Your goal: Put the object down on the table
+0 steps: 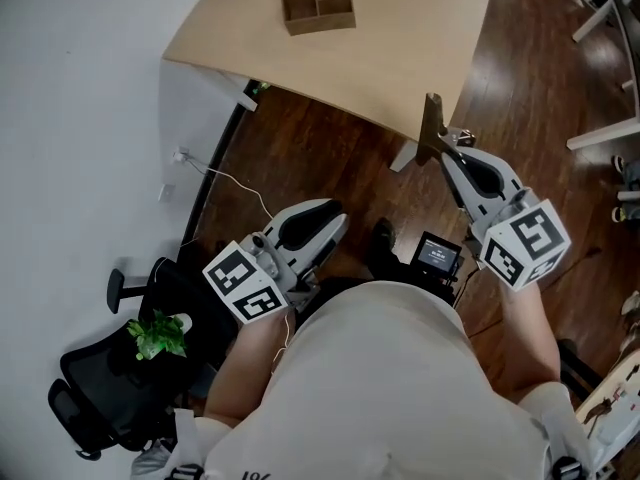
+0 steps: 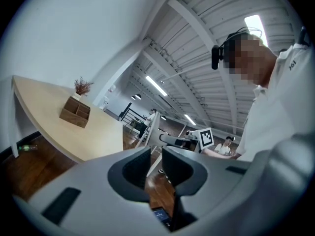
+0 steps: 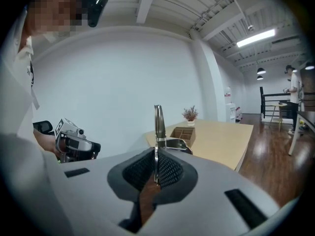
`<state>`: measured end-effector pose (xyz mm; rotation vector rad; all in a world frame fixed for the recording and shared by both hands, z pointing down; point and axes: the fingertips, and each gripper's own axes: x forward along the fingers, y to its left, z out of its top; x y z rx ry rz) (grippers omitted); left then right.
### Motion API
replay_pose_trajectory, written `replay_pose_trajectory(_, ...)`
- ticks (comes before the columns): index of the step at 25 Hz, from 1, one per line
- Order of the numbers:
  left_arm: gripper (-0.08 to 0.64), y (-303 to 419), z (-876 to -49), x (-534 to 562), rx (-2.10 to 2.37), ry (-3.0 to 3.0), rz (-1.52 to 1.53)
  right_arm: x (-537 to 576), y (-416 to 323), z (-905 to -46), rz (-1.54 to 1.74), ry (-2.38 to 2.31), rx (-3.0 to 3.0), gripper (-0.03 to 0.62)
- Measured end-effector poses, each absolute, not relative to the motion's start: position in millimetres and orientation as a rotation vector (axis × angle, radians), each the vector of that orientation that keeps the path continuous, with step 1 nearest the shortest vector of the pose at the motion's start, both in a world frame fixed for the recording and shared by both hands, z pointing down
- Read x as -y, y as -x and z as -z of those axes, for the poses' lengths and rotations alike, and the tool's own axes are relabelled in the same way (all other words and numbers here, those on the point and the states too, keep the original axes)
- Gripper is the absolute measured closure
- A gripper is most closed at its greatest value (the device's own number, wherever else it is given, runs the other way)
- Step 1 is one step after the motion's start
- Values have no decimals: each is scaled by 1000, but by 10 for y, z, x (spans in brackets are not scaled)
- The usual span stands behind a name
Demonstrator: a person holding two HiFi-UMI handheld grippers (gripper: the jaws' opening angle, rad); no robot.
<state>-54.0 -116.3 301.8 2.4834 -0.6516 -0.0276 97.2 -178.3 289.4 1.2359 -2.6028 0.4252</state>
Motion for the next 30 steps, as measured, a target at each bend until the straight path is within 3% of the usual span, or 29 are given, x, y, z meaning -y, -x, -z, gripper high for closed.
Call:
replay_pose_trajectory(13,489,334,-3035,1667,642,-2492,9,2309,-1050,-2963,-429,-1206,2624,588)
replay_pose_trajectory(30,489,883,-3081,3061,409,-2505,-32,3485,-503,-3068,-471,-1384,2477,588)
